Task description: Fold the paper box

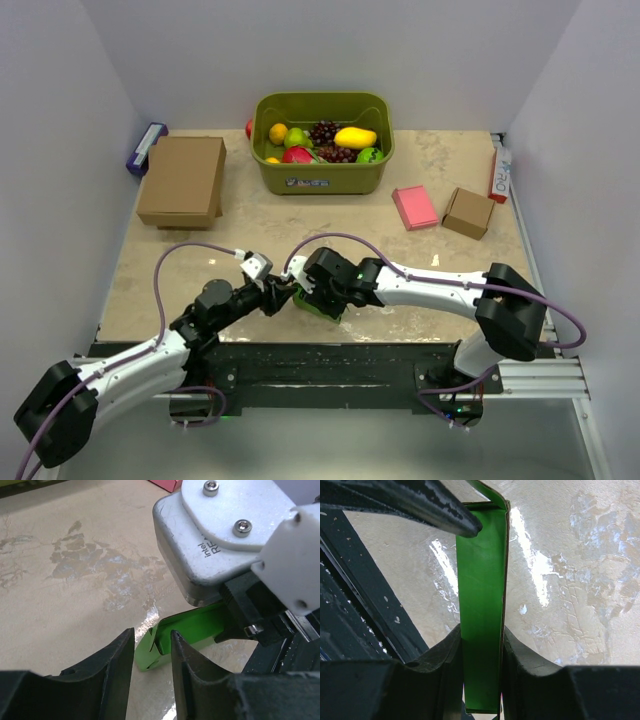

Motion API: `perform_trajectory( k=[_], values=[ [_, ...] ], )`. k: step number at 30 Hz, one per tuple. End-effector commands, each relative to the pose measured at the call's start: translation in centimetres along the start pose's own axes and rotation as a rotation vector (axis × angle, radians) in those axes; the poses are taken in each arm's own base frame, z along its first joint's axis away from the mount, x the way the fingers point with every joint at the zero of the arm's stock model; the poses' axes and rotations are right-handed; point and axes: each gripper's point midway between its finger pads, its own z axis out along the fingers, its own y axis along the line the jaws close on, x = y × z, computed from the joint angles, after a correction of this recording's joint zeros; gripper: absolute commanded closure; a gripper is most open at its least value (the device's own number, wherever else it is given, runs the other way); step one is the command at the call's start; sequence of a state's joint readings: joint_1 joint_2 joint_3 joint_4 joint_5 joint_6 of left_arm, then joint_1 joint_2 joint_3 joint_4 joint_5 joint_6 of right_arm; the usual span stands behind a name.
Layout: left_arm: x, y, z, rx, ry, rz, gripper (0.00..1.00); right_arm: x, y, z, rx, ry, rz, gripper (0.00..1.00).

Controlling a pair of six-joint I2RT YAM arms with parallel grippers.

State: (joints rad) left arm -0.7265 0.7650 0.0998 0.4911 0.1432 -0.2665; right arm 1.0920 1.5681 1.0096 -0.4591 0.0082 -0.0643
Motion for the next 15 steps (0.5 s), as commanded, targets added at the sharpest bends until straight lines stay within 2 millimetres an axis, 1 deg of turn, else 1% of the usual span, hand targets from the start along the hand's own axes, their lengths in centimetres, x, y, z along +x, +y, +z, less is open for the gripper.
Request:
perform_trajectory(
  k=[1, 3, 7, 13, 15],
  values=[
    [-2.71, 0.01, 0.30, -0.001, -0.091, 0.040, 0.63, -1.09, -0.11, -0.82, -0.002, -0.041, -0.010, 0.77],
    [-2.79, -0.02, 0.27, 0.000, -0.096, 0.039, 0.66, -1.06, -0.16, -0.78, -0.002, -0.039, -0.009, 0.77],
    [-2.58, 0.00, 0.32, 0.000, -0.089, 0.038, 0.68, -0.99, -0.16, -0.74, -0.002, -0.036, -0.009, 0.77],
    [-2.67, -0.14, 0.31, 0.008, -0.096, 0.035, 0.77, -0.98, -0.21, -0.73, -0.001, -0.034, -0.007, 0.77],
    [-2.40, -0.20, 0.34, 0.012, -0.085, 0.033, 0.81, -1.02, -0.22, -0.72, -0.001, -0.036, -0.007, 0.77]
  ],
)
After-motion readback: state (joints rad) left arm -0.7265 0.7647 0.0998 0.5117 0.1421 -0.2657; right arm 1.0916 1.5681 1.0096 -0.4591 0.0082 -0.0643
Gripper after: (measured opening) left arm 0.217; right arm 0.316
